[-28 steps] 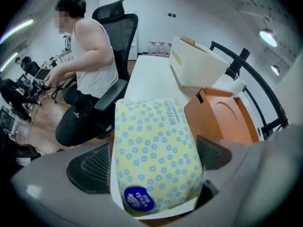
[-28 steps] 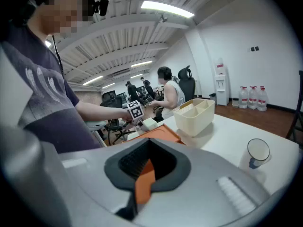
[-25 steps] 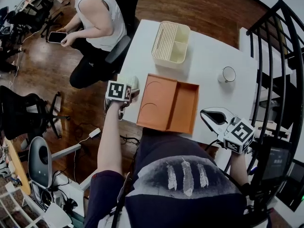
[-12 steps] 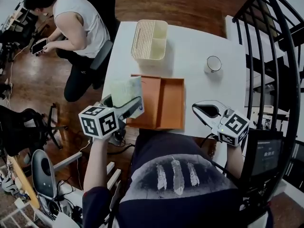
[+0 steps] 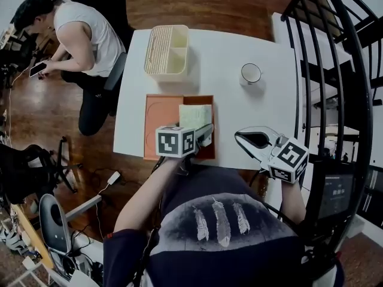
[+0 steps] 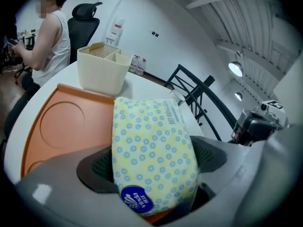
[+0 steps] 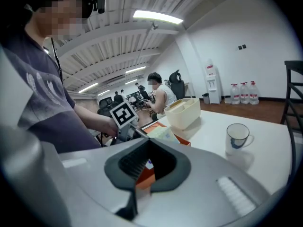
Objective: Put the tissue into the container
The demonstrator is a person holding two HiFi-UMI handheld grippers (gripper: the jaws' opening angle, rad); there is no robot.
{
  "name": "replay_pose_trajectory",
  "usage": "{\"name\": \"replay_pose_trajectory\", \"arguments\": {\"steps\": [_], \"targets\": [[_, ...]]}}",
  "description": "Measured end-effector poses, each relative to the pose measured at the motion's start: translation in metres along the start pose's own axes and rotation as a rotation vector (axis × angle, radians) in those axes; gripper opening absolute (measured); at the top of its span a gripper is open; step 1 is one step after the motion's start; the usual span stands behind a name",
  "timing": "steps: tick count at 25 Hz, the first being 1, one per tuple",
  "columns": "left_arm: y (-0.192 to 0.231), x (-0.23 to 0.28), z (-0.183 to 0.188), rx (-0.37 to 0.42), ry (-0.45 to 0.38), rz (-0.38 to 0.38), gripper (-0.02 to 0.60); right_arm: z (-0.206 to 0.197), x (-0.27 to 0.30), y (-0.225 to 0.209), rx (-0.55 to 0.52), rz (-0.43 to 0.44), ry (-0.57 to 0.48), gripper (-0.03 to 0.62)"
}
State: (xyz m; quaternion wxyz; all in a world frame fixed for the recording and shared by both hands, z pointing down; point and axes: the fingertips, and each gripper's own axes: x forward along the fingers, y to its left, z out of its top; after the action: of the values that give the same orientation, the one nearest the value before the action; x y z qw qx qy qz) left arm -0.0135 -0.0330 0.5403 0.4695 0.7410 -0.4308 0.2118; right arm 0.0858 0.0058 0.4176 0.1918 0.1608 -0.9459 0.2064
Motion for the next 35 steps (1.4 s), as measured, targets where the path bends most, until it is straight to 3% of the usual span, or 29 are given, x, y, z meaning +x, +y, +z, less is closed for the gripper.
{"name": "replay_pose_trajectory", "arguments": {"steps": [5,9,10,12,14,16,18,20,23,25,26,27,32,35], "targets": [[-0.007,0.024,-0.009,0.060,0.041,0.055,0.477,-0.008,-0.022,-0.009,0.013,0.008,-0.002,0.003],[-0.010,0.031,-0.008,0.074,0.018,0.090,0.488,-0.011,-0.032,-0.019,0.008,0.025,0.004,0.003],[-0.012,0.031,-0.006,0.064,0.003,0.094,0.499,-0.012,-0.034,-0.022,0.008,0.029,0.007,0.003],[-0.015,0.029,0.000,0.052,-0.026,0.094,0.582,-0.015,-0.035,-0.024,0.009,0.036,0.012,0.003],[-0.017,0.022,0.004,0.048,-0.049,0.089,0.603,-0.016,-0.035,-0.024,0.006,0.043,0.014,0.003],[-0.024,0.007,0.011,0.028,-0.100,0.043,0.603,-0.016,-0.034,-0.024,0.001,0.046,0.014,0.003],[-0.046,-0.021,0.027,0.037,-0.203,-0.073,0.600,-0.010,-0.035,-0.026,0.008,0.045,0.002,0.003],[-0.072,-0.062,0.048,0.131,-0.330,-0.173,0.595,-0.002,-0.039,-0.025,0.023,0.068,-0.035,0.003],[-0.096,-0.124,0.071,0.346,-0.491,-0.215,0.449,0.015,-0.045,-0.017,0.053,0.144,-0.128,0.003],[-0.107,-0.158,0.078,0.460,-0.566,-0.229,0.233,0.030,-0.047,-0.011,0.069,0.190,-0.179,0.003],[-0.111,-0.171,0.079,0.496,-0.591,-0.243,0.084,0.037,-0.047,-0.008,0.071,0.208,-0.196,0.003],[-0.114,-0.180,0.078,0.512,-0.604,-0.261,0.014,0.042,-0.048,-0.005,0.068,0.220,-0.207,0.003],[-0.111,-0.185,0.062,0.483,-0.569,-0.301,0.014,0.075,-0.037,0.017,0.029,0.246,-0.259,0.003],[-0.094,-0.186,0.043,0.469,-0.539,-0.306,0.014,0.061,-0.022,0.027,0.038,0.216,-0.243,0.003]]}}
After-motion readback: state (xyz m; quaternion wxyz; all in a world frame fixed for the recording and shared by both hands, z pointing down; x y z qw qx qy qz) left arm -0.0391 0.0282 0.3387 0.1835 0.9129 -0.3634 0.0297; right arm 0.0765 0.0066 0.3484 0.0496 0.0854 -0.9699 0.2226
